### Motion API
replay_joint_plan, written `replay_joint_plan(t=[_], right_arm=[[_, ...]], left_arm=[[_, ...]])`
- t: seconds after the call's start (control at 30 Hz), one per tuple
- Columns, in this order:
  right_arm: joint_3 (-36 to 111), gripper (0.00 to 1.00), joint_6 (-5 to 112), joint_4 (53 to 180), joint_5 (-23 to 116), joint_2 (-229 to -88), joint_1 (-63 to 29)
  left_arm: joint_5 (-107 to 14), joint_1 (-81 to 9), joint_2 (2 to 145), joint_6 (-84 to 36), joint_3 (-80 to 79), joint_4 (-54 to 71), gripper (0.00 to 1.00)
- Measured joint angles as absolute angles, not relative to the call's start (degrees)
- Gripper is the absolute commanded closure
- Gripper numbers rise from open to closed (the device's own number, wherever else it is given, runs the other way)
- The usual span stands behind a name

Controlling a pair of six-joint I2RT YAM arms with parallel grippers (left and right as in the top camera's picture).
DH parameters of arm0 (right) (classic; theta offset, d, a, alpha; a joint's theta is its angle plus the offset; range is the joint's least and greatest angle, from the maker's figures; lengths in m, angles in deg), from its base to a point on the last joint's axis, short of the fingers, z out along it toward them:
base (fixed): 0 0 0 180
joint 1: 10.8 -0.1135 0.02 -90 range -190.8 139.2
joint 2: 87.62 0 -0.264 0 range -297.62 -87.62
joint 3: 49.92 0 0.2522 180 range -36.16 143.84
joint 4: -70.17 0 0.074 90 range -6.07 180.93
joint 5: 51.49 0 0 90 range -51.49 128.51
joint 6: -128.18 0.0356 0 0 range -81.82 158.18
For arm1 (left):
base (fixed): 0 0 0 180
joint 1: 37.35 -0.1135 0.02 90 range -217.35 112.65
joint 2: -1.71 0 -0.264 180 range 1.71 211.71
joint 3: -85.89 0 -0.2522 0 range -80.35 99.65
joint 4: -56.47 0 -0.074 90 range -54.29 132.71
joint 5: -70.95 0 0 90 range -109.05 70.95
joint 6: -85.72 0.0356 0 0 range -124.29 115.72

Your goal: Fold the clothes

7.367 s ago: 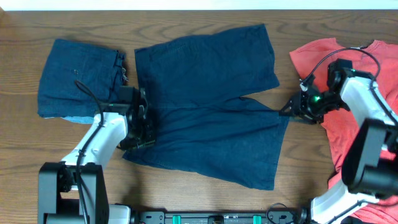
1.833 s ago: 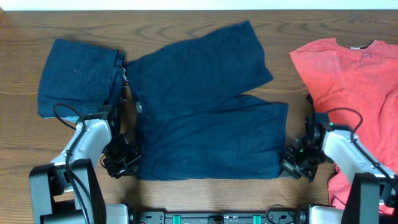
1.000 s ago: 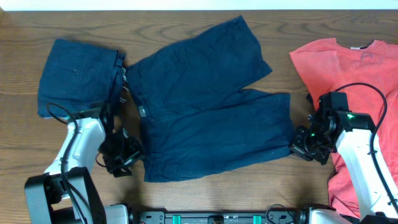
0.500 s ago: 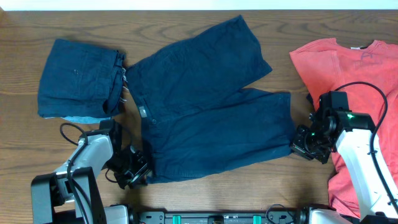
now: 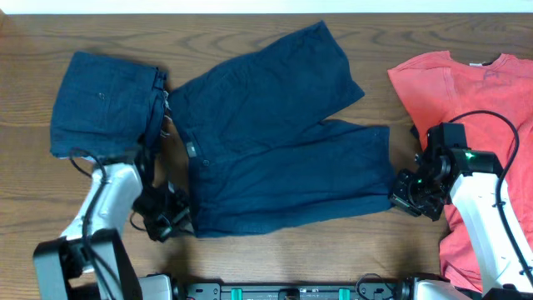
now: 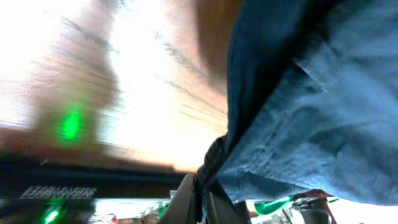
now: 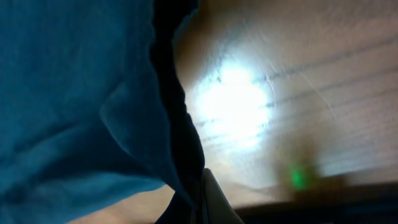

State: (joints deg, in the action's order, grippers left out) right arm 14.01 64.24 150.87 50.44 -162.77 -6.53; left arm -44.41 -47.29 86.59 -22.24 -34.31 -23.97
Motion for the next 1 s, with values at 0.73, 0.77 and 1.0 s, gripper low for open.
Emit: replay_joint_plan(t=[0.73,0.77,1.0], right_arm=[[50.62,0.99,61.57,167.68,47.53,-162.86,-6.53],[51.76,0.99,61.55,167.17,47.14,-162.86,-6.53],[54.97,0.99,62.05,158.56,46.70,-162.88,-6.53]], left_arm=[[-38.97,-47.44,56.45,-22.92,-18.59,-46.50,0.94],[-38.51,-47.44,55.77,-23.36,-17.15,-47.57,0.94],[-37.51,-47.44,53.11,-24.91,-13.28,-47.88,0.94]])
